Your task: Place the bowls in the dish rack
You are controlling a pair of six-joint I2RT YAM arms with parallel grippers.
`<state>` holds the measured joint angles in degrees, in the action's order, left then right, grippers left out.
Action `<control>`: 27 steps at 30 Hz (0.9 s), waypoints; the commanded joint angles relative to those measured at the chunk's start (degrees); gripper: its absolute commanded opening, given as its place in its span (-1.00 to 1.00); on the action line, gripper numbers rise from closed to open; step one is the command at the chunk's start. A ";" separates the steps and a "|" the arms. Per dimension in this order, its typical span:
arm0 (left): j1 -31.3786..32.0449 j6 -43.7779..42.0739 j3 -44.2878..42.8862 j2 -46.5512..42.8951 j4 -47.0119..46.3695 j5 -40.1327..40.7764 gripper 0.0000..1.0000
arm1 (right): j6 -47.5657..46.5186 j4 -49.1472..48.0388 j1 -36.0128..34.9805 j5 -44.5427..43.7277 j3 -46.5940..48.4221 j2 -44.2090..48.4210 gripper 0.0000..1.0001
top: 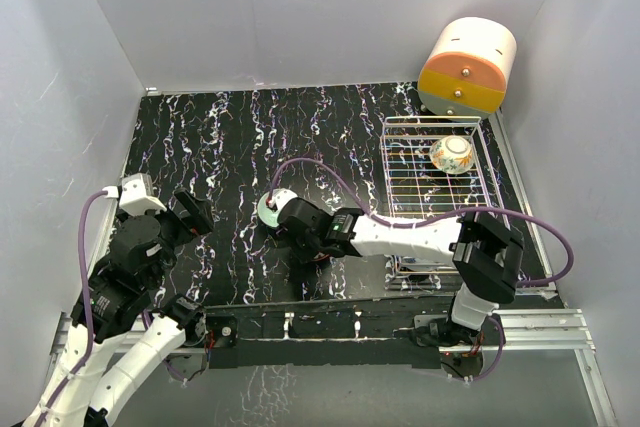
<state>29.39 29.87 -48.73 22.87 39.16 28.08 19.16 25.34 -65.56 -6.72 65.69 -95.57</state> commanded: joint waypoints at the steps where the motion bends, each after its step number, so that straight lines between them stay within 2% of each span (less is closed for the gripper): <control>1: 0.20 -0.18 -0.32 -0.59 0.81 0.83 0.94 | 0.17 -1.54 -0.09 -1.97 2.95 0.24 -0.84; 11: 0.22 -0.36 -0.62 -0.31 0.66 0.69 0.94 | 1.20 -4.01 -0.01 -4.27 3.16 6.80 -0.84; 18: 0.17 -0.25 -0.29 -0.38 0.60 0.66 0.94 | 4.88 -11.49 1.67 -1.71 -0.60 17.29 -0.84; 23: 0.23 -0.34 -0.49 0.22 0.11 0.19 0.94 | 8.62 -17.26 9.48 6.29 -4.19 26.09 -0.84; 27: 0.17 -0.25 -0.47 0.57 -0.35 -0.46 0.94 | 12.88 -22.82 23.33 16.25 -8.95 33.72 -0.85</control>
<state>29.39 29.87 -48.73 22.72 39.48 28.01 27.31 14.06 -53.01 0.71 59.66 -68.84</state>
